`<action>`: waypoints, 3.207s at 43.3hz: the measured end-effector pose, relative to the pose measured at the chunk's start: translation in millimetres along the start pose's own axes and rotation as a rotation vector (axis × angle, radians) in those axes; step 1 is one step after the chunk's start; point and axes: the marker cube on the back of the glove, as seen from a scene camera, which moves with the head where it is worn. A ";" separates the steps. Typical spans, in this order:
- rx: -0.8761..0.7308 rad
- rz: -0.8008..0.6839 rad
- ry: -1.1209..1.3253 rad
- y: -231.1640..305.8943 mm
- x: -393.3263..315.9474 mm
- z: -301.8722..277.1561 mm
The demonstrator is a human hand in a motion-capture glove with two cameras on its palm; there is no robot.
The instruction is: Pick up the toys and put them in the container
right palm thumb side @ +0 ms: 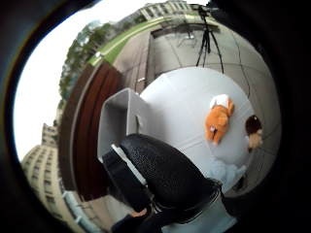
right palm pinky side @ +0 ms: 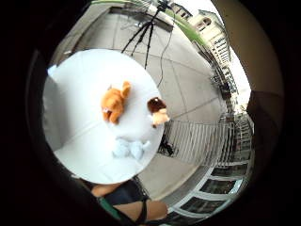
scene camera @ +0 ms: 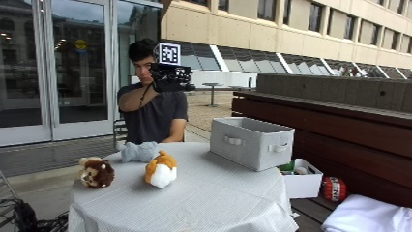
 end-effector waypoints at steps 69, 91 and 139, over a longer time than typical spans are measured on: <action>-0.318 0.278 -0.042 29.8 267.3 257.7; -0.406 0.348 -0.111 32.5 272.7 299.5; -0.122 0.276 0.026 -34.5 122.2 -28.0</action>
